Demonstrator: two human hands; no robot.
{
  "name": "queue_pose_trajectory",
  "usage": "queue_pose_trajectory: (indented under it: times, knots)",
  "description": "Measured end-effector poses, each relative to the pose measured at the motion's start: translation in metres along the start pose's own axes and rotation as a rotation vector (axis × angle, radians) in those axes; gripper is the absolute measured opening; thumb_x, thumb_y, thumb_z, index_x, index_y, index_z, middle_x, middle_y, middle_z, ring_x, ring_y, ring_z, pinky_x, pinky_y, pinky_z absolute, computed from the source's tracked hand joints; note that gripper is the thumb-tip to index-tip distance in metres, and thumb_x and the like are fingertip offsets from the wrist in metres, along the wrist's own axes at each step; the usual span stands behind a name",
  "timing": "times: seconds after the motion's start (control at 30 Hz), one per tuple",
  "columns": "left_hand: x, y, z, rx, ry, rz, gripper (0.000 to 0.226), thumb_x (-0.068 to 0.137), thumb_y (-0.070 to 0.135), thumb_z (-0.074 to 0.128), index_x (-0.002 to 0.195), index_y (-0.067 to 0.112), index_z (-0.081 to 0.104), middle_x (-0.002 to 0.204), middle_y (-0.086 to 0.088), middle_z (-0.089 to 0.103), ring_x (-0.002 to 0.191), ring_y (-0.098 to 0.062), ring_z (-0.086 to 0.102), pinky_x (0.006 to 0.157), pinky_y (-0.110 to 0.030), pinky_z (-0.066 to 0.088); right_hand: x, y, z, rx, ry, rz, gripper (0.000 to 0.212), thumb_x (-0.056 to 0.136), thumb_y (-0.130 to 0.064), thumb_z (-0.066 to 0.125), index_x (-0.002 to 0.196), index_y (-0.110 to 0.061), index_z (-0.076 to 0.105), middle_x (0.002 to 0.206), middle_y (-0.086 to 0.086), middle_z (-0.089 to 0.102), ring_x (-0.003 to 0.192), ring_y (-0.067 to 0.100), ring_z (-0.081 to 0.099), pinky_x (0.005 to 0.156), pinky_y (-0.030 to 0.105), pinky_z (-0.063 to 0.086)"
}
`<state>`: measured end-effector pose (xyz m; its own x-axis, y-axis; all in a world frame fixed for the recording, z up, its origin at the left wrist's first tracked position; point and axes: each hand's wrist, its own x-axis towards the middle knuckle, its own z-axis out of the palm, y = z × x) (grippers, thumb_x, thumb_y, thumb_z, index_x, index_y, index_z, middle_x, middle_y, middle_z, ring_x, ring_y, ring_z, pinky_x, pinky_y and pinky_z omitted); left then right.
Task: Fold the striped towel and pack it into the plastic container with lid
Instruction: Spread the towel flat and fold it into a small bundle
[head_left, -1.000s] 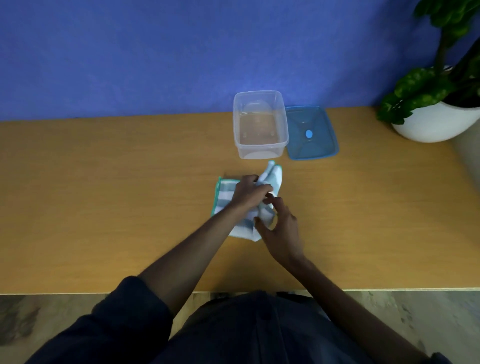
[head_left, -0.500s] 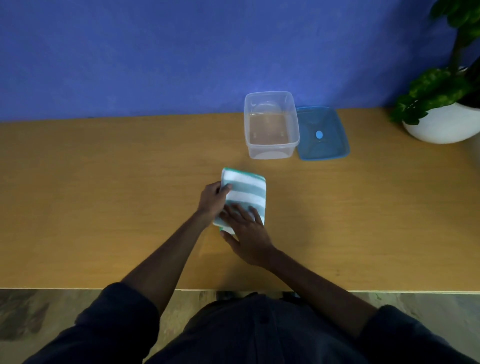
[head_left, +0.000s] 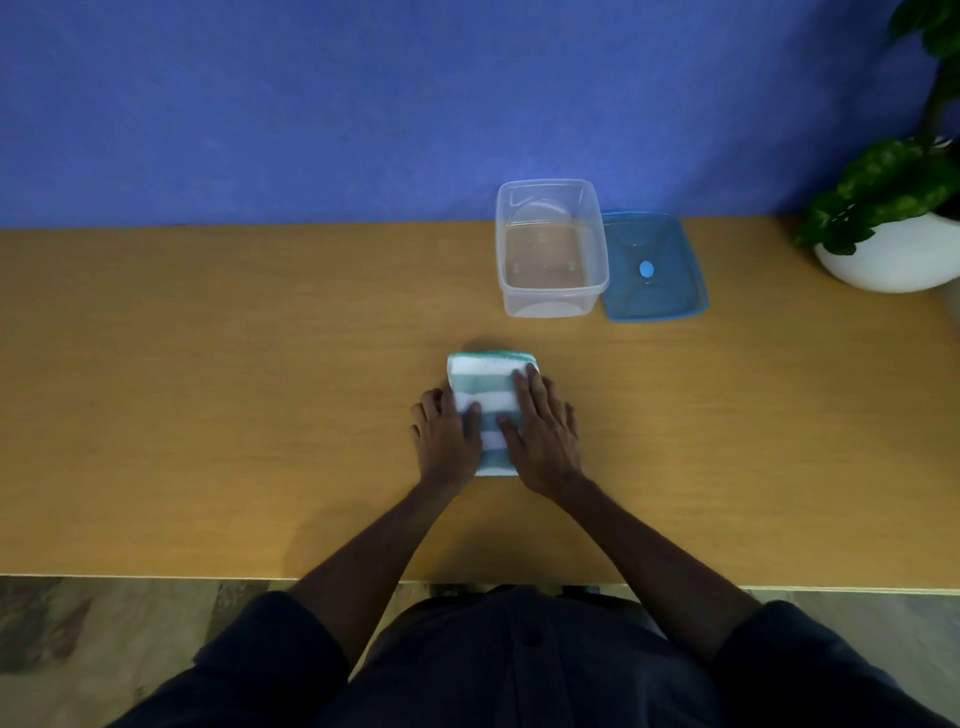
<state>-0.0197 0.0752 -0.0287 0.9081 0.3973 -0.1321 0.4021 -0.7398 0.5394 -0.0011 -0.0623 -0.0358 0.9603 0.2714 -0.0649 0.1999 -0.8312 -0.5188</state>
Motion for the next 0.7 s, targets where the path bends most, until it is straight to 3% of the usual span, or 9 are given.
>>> queue_pose_trajectory:
  times: [0.2,0.43,0.5,0.57,0.63,0.7]
  knots:
    - [-0.021,-0.005,0.014,0.157,0.064,0.04,0.059,0.093,0.05,0.032,0.136,0.01,0.037,0.132,-0.012,0.044,0.116,-0.031,0.043,0.093,-0.045,0.035,0.001,0.012,0.01,-0.081,-0.024,0.0,0.071,0.097,-0.054,0.035,0.155,-0.019,0.015,0.163,0.006,0.017,0.147,0.029,0.024,0.115,0.051,0.024]
    - [-0.013,0.003,0.008,0.04,-0.017,-0.077,0.065,0.086,0.055,0.037,0.136,0.013,0.035,0.134,-0.011,0.038,0.124,-0.032,0.034,0.1,-0.047,0.028,0.005,0.014,-0.007,0.051,-0.039,0.013,0.083,0.09,-0.06,0.042,0.154,-0.014,0.016,0.161,0.009,0.024,0.143,0.029,0.031,0.112,0.048,0.028]
    - [-0.01,0.01,0.005,-0.038,-0.053,-0.161,0.06,0.087,0.048,0.047,0.136,0.014,0.036,0.134,-0.011,0.036,0.126,-0.032,0.031,0.103,-0.046,0.025,0.004,0.012,-0.017,0.122,0.025,0.173,0.083,0.088,-0.062,0.048,0.151,-0.013,0.024,0.153,0.01,0.037,0.134,0.03,0.042,0.106,0.047,0.037]
    - [-0.006,0.018,0.0,-0.093,-0.085,-0.231,0.056,0.087,0.038,0.054,0.133,0.012,0.038,0.133,-0.011,0.037,0.126,-0.032,0.031,0.103,-0.047,0.025,0.005,0.012,-0.021,0.161,0.025,0.315,0.072,0.087,-0.06,0.055,0.139,-0.011,0.043,0.135,0.013,0.051,0.122,0.033,0.052,0.099,0.047,0.044]
    - [-0.005,0.023,-0.004,-0.16,-0.1,-0.245,0.049,0.086,0.029,0.056,0.127,0.007,0.041,0.129,-0.013,0.043,0.125,-0.033,0.036,0.102,-0.047,0.031,0.009,0.012,-0.023,0.238,-0.023,0.36,0.056,0.084,-0.052,0.063,0.12,-0.009,0.056,0.118,0.012,0.058,0.111,0.033,0.056,0.092,0.043,0.047]
    - [-0.006,0.026,-0.007,-0.264,-0.096,-0.22,0.04,0.085,0.02,0.056,0.119,0.003,0.043,0.123,-0.017,0.048,0.119,-0.036,0.042,0.099,-0.048,0.037,0.012,0.009,-0.027,0.358,-0.059,0.381,0.048,0.085,-0.042,0.066,0.116,-0.007,0.057,0.115,0.011,0.06,0.107,0.03,0.058,0.088,0.04,0.048]
